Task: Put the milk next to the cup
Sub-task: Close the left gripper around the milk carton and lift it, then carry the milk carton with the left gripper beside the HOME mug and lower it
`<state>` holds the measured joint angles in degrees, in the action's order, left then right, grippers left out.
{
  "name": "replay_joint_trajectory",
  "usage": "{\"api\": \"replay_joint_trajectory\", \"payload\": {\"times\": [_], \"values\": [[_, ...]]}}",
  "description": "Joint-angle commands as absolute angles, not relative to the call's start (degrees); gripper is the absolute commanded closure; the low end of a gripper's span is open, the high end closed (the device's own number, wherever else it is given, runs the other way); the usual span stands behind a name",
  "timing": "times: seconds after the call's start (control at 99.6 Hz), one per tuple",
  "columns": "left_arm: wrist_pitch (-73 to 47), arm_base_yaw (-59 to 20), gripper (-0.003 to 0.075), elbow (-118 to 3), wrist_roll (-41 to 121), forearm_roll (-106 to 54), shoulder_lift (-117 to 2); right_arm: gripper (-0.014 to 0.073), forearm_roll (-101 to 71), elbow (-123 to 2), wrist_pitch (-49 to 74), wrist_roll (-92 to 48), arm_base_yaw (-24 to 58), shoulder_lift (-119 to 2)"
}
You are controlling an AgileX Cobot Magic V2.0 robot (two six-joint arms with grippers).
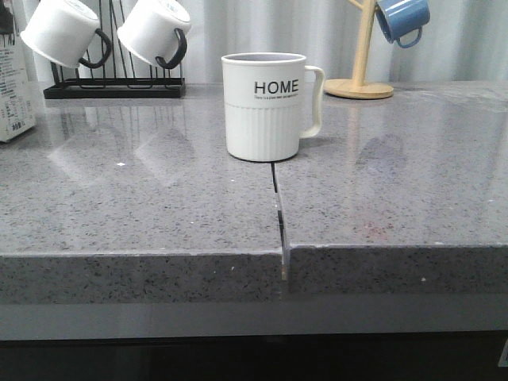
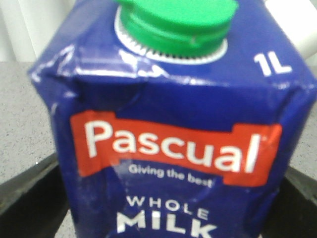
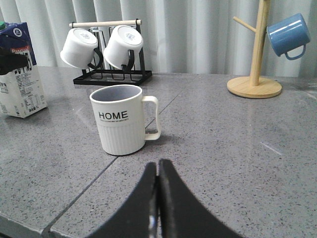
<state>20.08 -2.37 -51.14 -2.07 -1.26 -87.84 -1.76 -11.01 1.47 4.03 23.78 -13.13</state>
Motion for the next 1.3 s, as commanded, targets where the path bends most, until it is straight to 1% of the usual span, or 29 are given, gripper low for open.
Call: {"api": "replay_joint_trajectory", "payload": {"times": [0.0,0.06,0.07,0.08,0.151,0.211,0.251,0.402,0.612,0.773,0.863,0.873,1.064,1.285], "values": [[26.51,-2.19,0.015,-53.1,-2.69,-1.8,-86.38,0.0661,-1.84,-12.45,-2.57,3.92,23.88,-13.43],[26.51,-2.19,0.0224,-53.1,-2.69,-1.8,-86.38,0.0661,-1.84,-12.45,-2.57,3.92,23.88,-13.43],[26.78,-2.19,0.0258,-53.1,-2.69,-1.8,-86.38,0.0661,-1.84,-12.45,-2.57,3.92,23.88,-13.43],[26.78,-2.19,0.0258,-53.1,-2.69,-1.8,-86.38,0.0661,-1.84,-12.45,-2.57,3.92,23.88,-13.43],[27.67,-2.19,0.0379,-53.1,-2.69,-1.8,-86.38,0.0661,-1.84,-12.45,-2.57,3.92,23.88,-13.43],[28.11,-2.19,0.0439,-53.1,-2.69,-1.7,-86.38,0.0661,-1.84,-12.45,-2.57,3.92,23.88,-13.43],[28.3,-2.19,0.0461,-53.1,-2.69,-1.7,-86.38,0.0661,-1.84,-12.45,-2.57,3.92,23.88,-13.43],[28.17,-2.61,0.0465,-53.1,-2.69,-1.7,-86.0,0.0661,-1.84,-12.45,-2.57,3.92,23.88,-13.43],[22.93,-5.35,0.047,-53.1,-2.69,0.94,-82.28,0.0661,-1.84,-12.45,-2.57,3.92,23.88,-13.43],[21.77,-9.73,0.0496,-53.1,-2.69,0.81,-79.81,0.0661,-1.84,-12.45,-2.57,3.92,23.88,-13.43],[20.61,-12.01,0.0497,-53.1,-2.69,0.49,-79.06,0.0661,-1.84,-12.45,-2.57,3.92,23.88,-13.43],[20.22,-14.67,0.0497,-53.1,-2.69,-0.64,-78.71,0.0661,-1.84,-12.45,-2.57,3.92,23.88,-13.43],[21.07,-20.0,0.0497,-53.1,-2.69,-0.79,-78.83,0.0661,-1.84,-12.45,-2.57,3.92,23.88,-13.43],[26.54,-23.52,0.0497,-53.1,-2.69,-2.15,-81.73,0.0661,-1.84,-12.45,-2.57,3.92,23.88,-13.43]]}}
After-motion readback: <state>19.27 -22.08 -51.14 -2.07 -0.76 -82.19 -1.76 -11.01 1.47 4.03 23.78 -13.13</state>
